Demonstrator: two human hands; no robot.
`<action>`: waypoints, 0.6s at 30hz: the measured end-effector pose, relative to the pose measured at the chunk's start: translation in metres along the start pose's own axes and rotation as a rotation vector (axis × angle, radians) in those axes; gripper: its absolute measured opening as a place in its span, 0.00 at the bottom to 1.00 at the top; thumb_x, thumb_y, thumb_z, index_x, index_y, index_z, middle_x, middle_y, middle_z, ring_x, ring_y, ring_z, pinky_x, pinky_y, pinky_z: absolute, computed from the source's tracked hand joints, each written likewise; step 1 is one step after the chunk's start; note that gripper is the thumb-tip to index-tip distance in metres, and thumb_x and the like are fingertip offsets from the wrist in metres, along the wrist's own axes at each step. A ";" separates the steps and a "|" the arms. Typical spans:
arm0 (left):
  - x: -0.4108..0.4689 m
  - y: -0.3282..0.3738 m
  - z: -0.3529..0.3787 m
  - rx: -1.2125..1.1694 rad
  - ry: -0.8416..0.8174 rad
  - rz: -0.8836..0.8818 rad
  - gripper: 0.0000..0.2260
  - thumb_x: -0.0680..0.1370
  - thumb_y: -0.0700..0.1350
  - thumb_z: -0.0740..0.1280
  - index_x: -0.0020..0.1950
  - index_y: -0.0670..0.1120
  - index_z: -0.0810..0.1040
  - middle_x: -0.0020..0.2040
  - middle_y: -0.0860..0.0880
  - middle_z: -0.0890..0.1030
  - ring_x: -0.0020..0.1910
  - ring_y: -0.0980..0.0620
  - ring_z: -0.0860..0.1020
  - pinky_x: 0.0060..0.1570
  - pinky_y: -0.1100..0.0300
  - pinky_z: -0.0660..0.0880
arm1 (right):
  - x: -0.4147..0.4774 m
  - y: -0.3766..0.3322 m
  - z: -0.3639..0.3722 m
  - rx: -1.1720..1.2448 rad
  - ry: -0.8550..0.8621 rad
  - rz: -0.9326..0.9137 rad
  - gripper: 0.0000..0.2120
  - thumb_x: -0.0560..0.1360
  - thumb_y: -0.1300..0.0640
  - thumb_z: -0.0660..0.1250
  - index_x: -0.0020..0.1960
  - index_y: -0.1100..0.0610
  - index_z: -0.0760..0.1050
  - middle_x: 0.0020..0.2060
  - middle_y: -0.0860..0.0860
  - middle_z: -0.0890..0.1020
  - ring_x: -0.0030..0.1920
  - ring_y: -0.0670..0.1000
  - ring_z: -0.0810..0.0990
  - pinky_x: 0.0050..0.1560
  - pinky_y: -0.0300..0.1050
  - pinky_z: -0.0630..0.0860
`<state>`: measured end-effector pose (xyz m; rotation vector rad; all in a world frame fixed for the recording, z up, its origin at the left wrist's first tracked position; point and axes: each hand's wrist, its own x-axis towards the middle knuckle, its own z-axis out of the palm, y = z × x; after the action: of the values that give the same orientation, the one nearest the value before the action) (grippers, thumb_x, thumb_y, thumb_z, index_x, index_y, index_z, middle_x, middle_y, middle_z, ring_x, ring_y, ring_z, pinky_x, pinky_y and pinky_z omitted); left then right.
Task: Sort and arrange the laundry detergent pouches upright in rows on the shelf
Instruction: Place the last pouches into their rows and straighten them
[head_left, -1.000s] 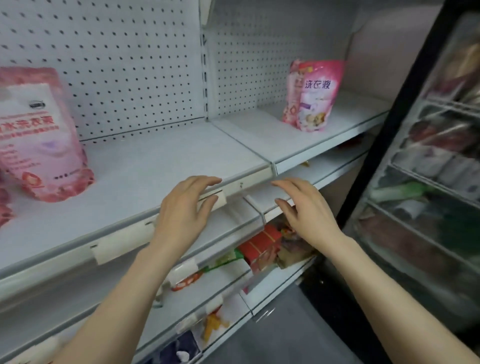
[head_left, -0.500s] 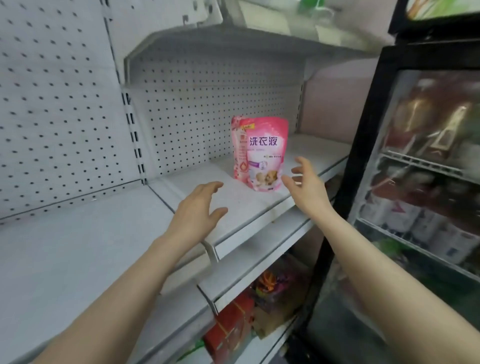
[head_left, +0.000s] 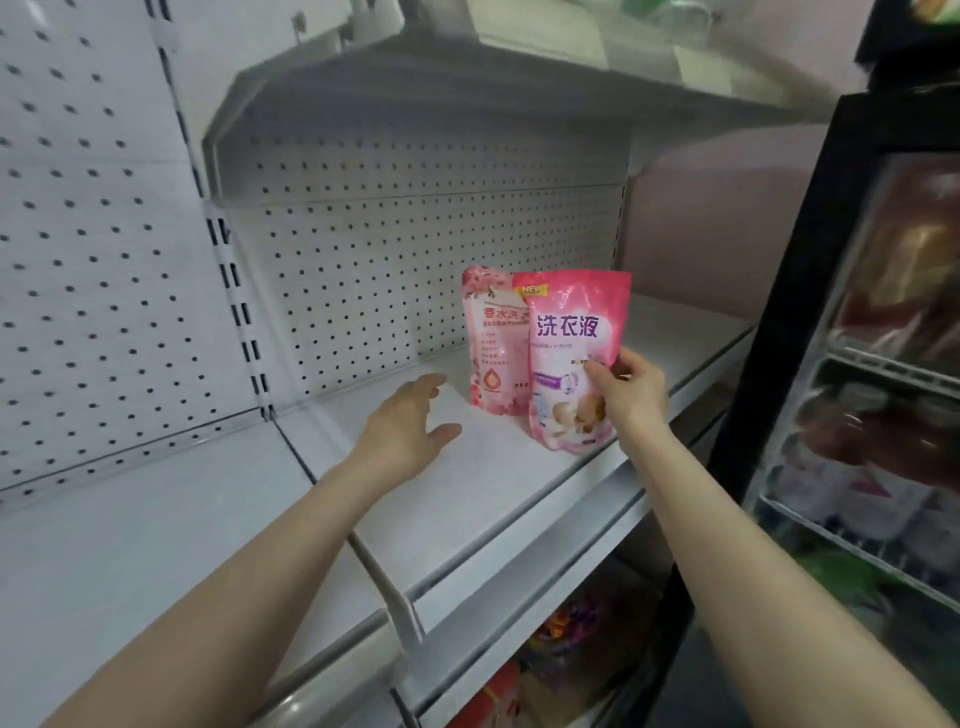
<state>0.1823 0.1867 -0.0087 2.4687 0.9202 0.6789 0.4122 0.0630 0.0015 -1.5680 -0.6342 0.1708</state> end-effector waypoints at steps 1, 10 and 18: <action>0.009 0.003 0.005 -0.018 -0.006 -0.018 0.29 0.77 0.50 0.68 0.75 0.48 0.61 0.69 0.48 0.71 0.63 0.49 0.73 0.62 0.55 0.71 | 0.002 0.003 -0.005 0.012 0.008 -0.006 0.06 0.76 0.58 0.71 0.47 0.47 0.79 0.39 0.43 0.83 0.47 0.53 0.84 0.52 0.51 0.81; 0.094 0.045 0.037 -0.471 0.157 -0.201 0.36 0.74 0.45 0.73 0.76 0.44 0.57 0.71 0.46 0.70 0.67 0.48 0.71 0.57 0.58 0.71 | 0.026 0.010 -0.033 -0.001 -0.197 -0.030 0.09 0.76 0.56 0.71 0.55 0.50 0.77 0.49 0.47 0.82 0.49 0.52 0.84 0.52 0.54 0.82; 0.077 0.049 0.039 -0.329 0.423 -0.190 0.14 0.74 0.42 0.71 0.59 0.44 0.78 0.55 0.44 0.83 0.52 0.44 0.81 0.51 0.50 0.78 | 0.048 0.025 -0.035 0.034 -0.138 -0.058 0.06 0.75 0.56 0.71 0.46 0.53 0.74 0.44 0.52 0.84 0.47 0.57 0.84 0.51 0.61 0.80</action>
<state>0.2792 0.1973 0.0094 1.9548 1.0752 1.2040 0.4757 0.0565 -0.0053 -1.5122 -0.7808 0.2466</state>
